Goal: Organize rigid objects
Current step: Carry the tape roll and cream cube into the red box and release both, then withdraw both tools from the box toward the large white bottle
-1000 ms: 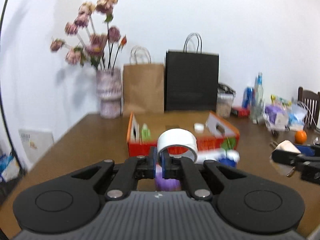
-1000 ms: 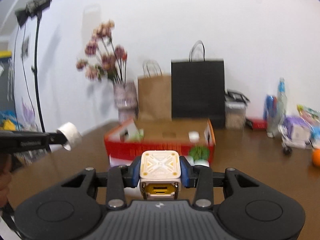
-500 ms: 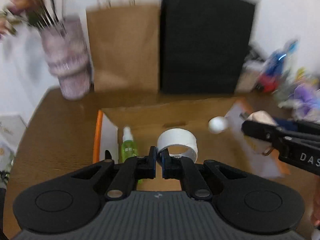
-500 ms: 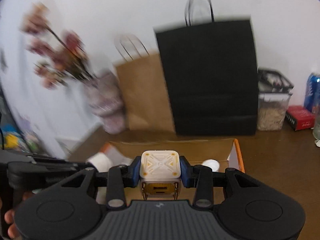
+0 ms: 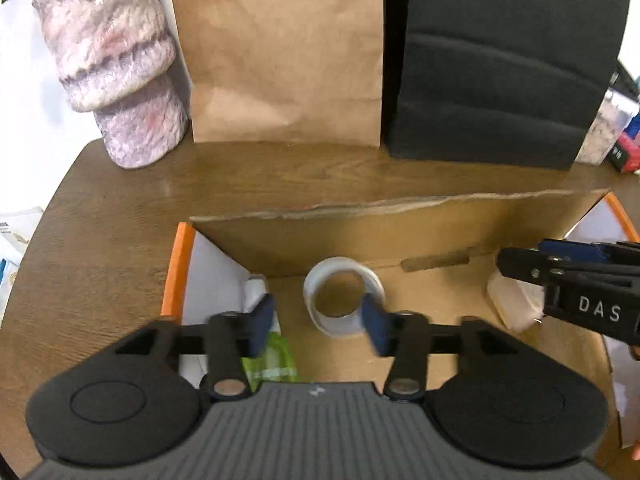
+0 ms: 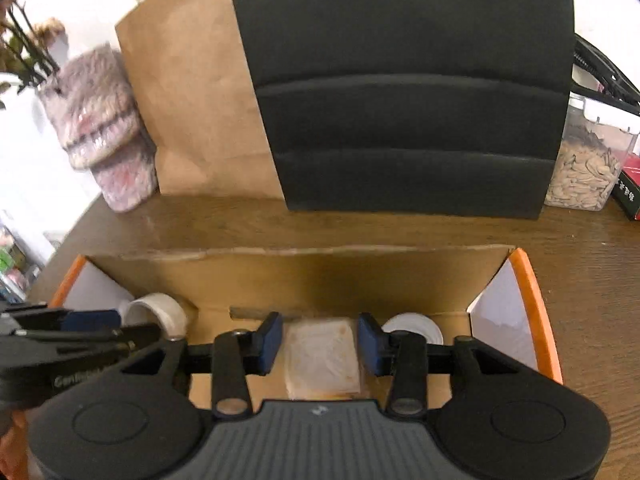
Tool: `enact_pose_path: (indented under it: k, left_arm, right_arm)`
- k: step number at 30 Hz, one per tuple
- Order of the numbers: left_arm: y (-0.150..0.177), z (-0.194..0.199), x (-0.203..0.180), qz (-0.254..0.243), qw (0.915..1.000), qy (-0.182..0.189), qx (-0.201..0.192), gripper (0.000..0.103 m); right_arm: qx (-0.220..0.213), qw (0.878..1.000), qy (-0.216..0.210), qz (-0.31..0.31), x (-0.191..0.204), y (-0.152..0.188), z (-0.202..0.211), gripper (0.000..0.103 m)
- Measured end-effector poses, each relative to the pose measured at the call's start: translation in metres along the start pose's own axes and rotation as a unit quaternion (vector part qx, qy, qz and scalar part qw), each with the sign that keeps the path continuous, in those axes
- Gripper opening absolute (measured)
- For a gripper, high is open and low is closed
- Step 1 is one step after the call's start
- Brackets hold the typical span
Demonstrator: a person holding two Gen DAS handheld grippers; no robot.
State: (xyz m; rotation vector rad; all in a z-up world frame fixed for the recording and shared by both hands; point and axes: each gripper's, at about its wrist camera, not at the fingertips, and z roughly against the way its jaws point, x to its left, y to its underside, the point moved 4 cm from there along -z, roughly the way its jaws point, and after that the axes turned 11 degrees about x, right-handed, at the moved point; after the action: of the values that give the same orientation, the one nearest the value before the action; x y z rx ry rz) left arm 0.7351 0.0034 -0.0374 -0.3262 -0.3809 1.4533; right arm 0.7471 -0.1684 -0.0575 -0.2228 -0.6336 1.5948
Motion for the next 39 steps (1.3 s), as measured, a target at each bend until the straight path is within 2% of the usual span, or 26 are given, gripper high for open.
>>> enact_pose_path:
  k: [2, 7, 10, 11, 12, 16, 18, 22, 25, 27, 28, 30, 32, 33, 35, 37, 39]
  left_arm:
    - [0.001, 0.011, -0.001, -0.005, 0.9998, -0.005, -0.016, 0.065]
    - [0.009, 0.055, 0.010, 0.006, 0.9996, -0.009, -0.027, 0.065]
    - [0.022, 0.098, 0.021, 0.015, 0.9984, -0.013, -0.052, 0.072]
    - [0.029, 0.115, 0.024, 0.022, 0.9974, -0.016, -0.067, 0.077]
    - [0.038, 0.134, 0.026, 0.024, 0.9962, -0.019, -0.081, 0.078]
    - [0.081, 0.194, 0.031, 0.011, 0.9933, -0.025, -0.113, 0.080]
    - [0.106, 0.221, 0.033, 0.012, 0.9913, -0.024, -0.129, 0.081]
    - [0.173, 0.269, 0.035, 0.018, 0.9823, -0.028, -0.185, 0.082]
    - [0.240, 0.299, 0.040, 0.022, 0.9677, -0.008, -0.251, 0.089]
    - [0.286, 0.315, 0.038, 0.022, 0.9563, -0.012, -0.291, 0.090]
    - [0.309, 0.322, 0.036, 0.020, 0.9487, -0.023, -0.315, 0.091]
    - [0.356, 0.333, 0.031, 0.025, 0.9271, -0.050, -0.371, 0.094]
    - [0.407, 0.340, 0.029, 0.050, 0.9037, -0.071, -0.419, 0.099]
    - [0.436, 0.341, 0.027, 0.066, 0.8948, -0.081, -0.434, 0.100]
    - [0.479, 0.336, 0.023, 0.075, 0.8917, -0.092, -0.437, 0.100]
    - [0.513, 0.330, 0.019, 0.073, 0.8984, -0.094, -0.423, 0.101]
    - [0.533, 0.327, 0.018, 0.076, 0.9096, -0.080, -0.401, 0.101]
  right_arm:
    - [-0.010, 1.000, -0.001, 0.001, 0.001, -0.001, 0.011, 0.050]
    - [-0.036, 0.999, 0.003, 0.008, 0.004, 0.002, 0.068, 0.052]
    - [-0.058, 0.998, 0.011, 0.019, 0.006, 0.013, 0.114, 0.061]
    - [-0.067, 0.997, 0.009, 0.023, 0.007, 0.020, 0.129, 0.066]
    - [-0.074, 0.997, 0.008, 0.029, 0.008, 0.028, 0.145, 0.066]
    - [-0.103, 0.993, 0.029, 0.060, 0.014, 0.066, 0.209, 0.067]
    - [-0.122, 0.989, 0.040, 0.072, 0.018, 0.088, 0.237, 0.072]
    - [-0.185, 0.978, 0.045, 0.086, 0.023, 0.148, 0.290, 0.074]
    - [-0.253, 0.960, 0.039, 0.109, 0.031, 0.217, 0.325, 0.080]
    - [-0.293, 0.947, 0.041, 0.122, 0.036, 0.263, 0.341, 0.082]
    - [-0.308, 0.941, 0.043, 0.131, 0.040, 0.284, 0.348, 0.083]
    - [-0.340, 0.928, 0.054, 0.143, 0.048, 0.331, 0.359, 0.085]
    - [-0.368, 0.918, 0.060, 0.135, 0.054, 0.377, 0.369, 0.086]
    - [-0.380, 0.915, 0.058, 0.124, 0.057, 0.403, 0.373, 0.087]
    - [-0.394, 0.913, 0.033, 0.101, 0.060, 0.455, 0.377, 0.094]
    - [-0.390, 0.917, 0.001, 0.086, 0.064, 0.495, 0.373, 0.096]
    - [-0.365, 0.927, -0.002, 0.088, 0.067, 0.518, 0.367, 0.096]
